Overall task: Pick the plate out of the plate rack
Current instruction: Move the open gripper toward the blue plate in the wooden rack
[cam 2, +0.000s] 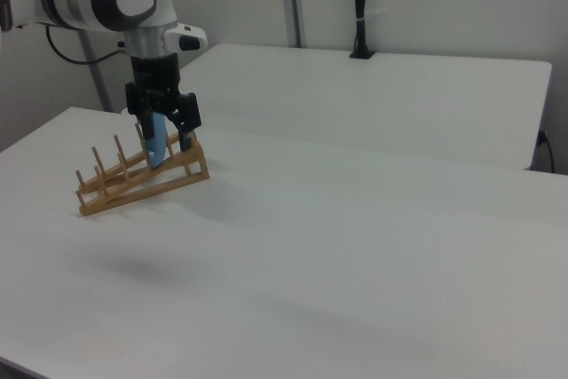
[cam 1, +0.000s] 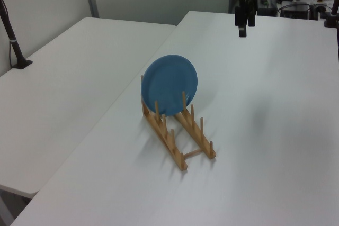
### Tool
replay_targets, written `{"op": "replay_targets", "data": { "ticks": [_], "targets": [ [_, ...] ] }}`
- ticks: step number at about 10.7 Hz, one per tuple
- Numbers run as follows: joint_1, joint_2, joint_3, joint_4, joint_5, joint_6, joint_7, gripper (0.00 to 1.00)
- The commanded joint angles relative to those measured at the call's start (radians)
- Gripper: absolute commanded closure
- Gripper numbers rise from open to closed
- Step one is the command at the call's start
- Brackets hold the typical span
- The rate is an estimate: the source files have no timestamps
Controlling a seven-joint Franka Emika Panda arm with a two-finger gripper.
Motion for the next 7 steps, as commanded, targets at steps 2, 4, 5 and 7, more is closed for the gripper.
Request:
{"op": "replay_targets", "data": {
  "ticks": [2,4,5,7],
  "targets": [
    [-0.017,0.002,-0.011,0.017,0.006,0.019,-0.005,0.00],
    [-0.037,-0.010,-0.010,0.017,0.007,0.020,-0.008,0.00],
    [-0.039,-0.016,-0.010,0.016,0.006,0.020,-0.013,0.00],
    [-0.039,-0.015,-0.013,0.016,0.006,0.025,-0.016,0.00]
  ]
}}
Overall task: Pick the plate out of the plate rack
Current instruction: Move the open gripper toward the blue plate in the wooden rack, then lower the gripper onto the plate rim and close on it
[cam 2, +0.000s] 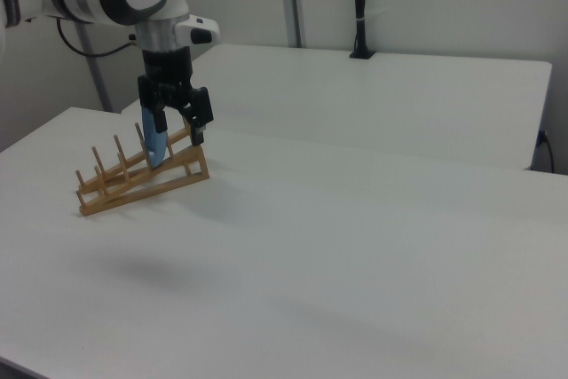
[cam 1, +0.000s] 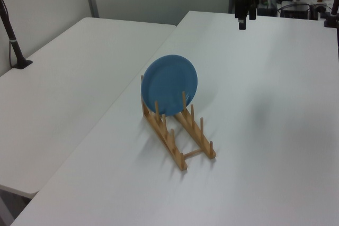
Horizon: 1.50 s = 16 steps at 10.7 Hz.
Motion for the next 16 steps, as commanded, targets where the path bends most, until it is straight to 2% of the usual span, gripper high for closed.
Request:
{"op": "replay_targets", "data": {
  "ticks": [1,2,4,6,8,10,12,13,16],
  "targets": [
    [0.007,-0.009,-0.015,-0.013,0.006,0.062,-0.017,0.00],
    [0.014,-0.002,-0.018,-0.018,0.004,0.148,-0.017,0.00],
    [0.048,0.003,-0.050,-0.019,-0.051,0.260,-0.022,0.00],
    [0.129,-0.011,-0.050,-0.015,-0.197,0.273,-0.036,0.00],
    [0.204,0.006,-0.051,0.007,-0.221,0.432,-0.027,0.00],
    [0.272,0.026,-0.059,0.014,-0.282,0.521,-0.020,0.00],
    [0.365,0.063,-0.094,0.048,-0.350,0.528,0.053,0.02],
    [0.407,0.092,-0.103,0.065,-0.411,0.547,0.125,0.03],
    [0.470,0.165,-0.104,0.065,-0.570,0.630,0.274,0.07]
  ]
}}
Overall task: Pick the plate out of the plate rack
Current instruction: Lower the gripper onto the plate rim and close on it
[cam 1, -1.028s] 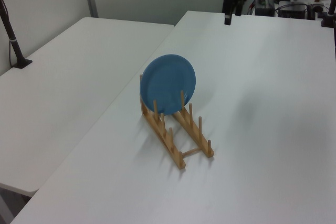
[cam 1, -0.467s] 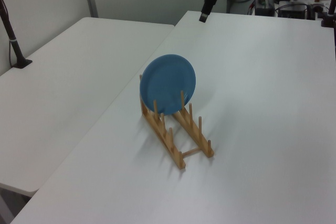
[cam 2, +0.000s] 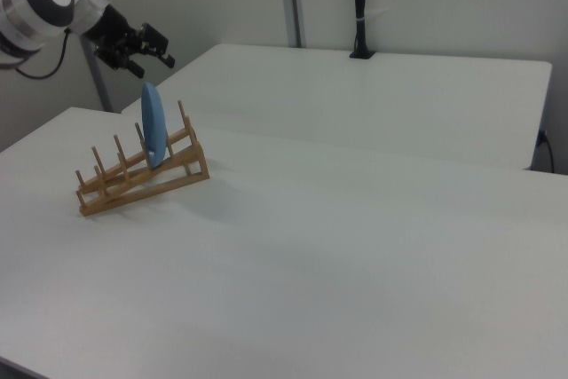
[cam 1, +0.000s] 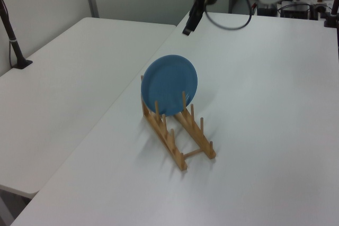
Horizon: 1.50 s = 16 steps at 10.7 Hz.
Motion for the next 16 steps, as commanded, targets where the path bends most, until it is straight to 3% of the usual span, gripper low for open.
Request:
{"op": "replay_targets", "data": {
  "ticks": [1,6,8,12,13,14,16],
  "targets": [
    [0.063,0.073,-0.027,0.026,-0.102,0.039,0.088,0.08],
    [0.076,0.134,-0.025,0.026,-0.165,0.040,0.089,0.18],
    [0.077,0.147,-0.019,0.024,-0.205,0.040,0.089,0.29],
    [0.093,0.150,-0.015,0.019,-0.288,0.040,0.086,0.61],
    [0.094,0.148,-0.015,0.018,-0.291,0.042,0.086,0.78],
    [0.094,0.148,-0.015,0.018,-0.293,0.043,0.086,0.88],
    [0.100,0.148,-0.015,0.007,-0.293,0.043,0.086,0.97]
  ]
}}
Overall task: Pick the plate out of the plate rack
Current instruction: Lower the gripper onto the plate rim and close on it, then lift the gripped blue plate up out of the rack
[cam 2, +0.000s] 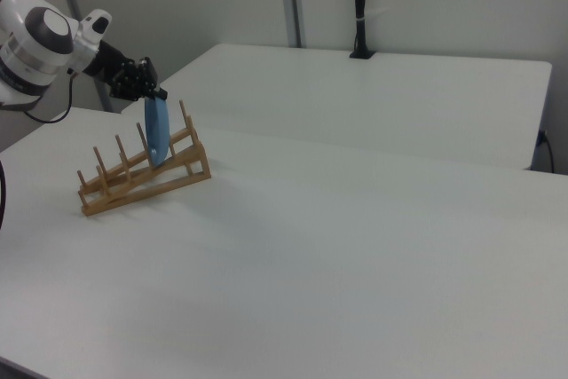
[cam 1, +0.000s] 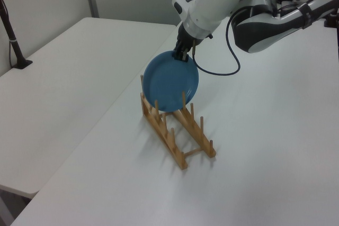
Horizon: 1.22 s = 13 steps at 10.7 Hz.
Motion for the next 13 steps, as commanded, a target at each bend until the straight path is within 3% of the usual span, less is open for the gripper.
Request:
{"op": "replay_targets", "data": {
  "ticks": [1,7,9,10,11,13],
  "targets": [
    [0.016,-0.003,-0.008,-0.008,-0.024,0.017,0.013,1.00],
    [0.001,-0.049,-0.016,0.023,-0.040,0.018,0.019,1.00],
    [-0.025,-0.076,-0.023,0.043,-0.029,0.026,0.108,1.00],
    [-0.052,-0.085,-0.025,0.043,0.002,0.061,0.177,1.00],
    [-0.082,-0.102,-0.026,0.043,0.084,0.087,0.227,1.00],
    [-0.135,-0.128,-0.055,0.034,0.336,0.077,0.219,1.00]
  ]
}}
